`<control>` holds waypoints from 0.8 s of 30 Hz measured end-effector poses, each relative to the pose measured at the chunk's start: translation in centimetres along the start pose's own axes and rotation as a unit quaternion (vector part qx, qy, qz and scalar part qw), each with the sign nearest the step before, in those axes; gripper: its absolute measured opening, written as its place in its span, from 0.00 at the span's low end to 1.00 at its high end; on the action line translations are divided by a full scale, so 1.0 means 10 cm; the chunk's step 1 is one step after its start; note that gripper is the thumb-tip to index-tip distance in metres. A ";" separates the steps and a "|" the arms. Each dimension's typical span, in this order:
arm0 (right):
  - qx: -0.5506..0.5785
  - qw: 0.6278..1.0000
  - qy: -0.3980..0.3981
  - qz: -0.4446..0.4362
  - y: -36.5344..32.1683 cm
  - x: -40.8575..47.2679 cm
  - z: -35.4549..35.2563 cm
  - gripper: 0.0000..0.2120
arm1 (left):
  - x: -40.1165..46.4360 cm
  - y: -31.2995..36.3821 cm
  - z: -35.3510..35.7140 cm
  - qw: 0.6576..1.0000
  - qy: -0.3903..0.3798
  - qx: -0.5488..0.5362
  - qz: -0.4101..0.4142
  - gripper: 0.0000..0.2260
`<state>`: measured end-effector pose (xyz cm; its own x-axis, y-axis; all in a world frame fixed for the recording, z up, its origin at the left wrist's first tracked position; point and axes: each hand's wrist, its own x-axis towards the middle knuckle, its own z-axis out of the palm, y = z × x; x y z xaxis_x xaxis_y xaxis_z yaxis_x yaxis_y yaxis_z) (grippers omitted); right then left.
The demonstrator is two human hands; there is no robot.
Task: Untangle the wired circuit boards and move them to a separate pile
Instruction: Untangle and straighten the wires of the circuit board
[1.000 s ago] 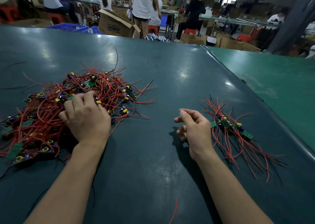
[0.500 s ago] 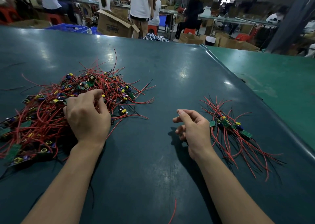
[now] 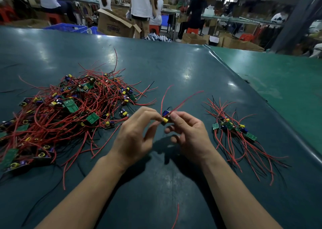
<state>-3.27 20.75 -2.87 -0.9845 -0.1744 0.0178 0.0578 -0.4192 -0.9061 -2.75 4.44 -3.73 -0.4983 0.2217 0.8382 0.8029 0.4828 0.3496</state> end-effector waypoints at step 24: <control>-0.054 0.962 0.229 -0.141 -0.02 0.04 -0.09 0.13 | 0.09 -0.01 0.03 0.764 0.125 -0.438 -0.456 0.13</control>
<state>-3.78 21.56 -3.00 -0.9297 0.3538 0.1028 -0.2148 -0.2938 -0.9314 -3.36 4.88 -3.12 -0.9916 -0.0900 0.0932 0.1234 -0.4376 0.8907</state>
